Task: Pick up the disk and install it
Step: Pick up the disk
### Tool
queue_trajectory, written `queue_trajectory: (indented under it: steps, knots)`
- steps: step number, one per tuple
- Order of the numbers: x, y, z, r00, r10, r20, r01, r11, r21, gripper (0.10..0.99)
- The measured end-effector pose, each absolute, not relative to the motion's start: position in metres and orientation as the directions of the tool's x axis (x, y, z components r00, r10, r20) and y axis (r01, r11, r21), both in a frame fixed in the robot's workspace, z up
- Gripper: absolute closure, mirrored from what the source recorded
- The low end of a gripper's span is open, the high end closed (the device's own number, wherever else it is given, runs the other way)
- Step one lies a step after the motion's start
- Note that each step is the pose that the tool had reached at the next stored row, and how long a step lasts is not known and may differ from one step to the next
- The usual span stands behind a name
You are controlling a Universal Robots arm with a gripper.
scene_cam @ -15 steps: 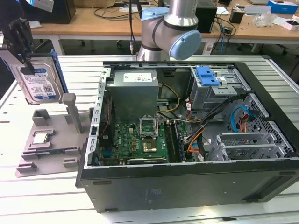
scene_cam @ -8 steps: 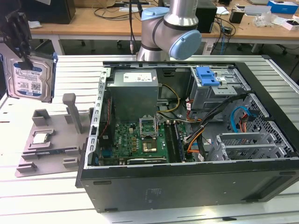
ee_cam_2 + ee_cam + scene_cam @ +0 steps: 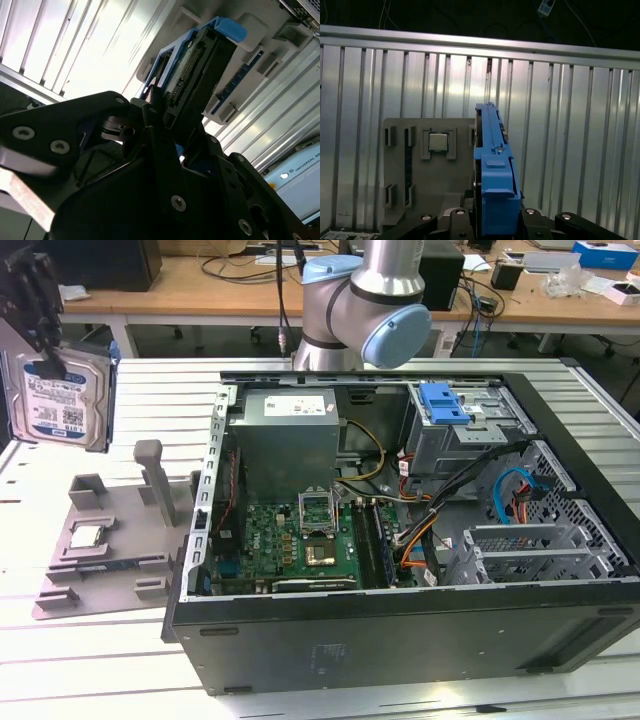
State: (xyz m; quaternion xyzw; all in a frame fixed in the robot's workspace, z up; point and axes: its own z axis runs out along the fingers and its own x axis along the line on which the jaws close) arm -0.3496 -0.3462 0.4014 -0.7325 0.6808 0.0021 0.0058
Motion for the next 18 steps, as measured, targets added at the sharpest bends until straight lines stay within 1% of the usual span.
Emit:
queue_trajectory:
  steps: [18]
  knots:
    - [-0.349,-0.345,0.443,0.073,-0.997,-0.01,-0.997,-0.073,-0.006,0.718]
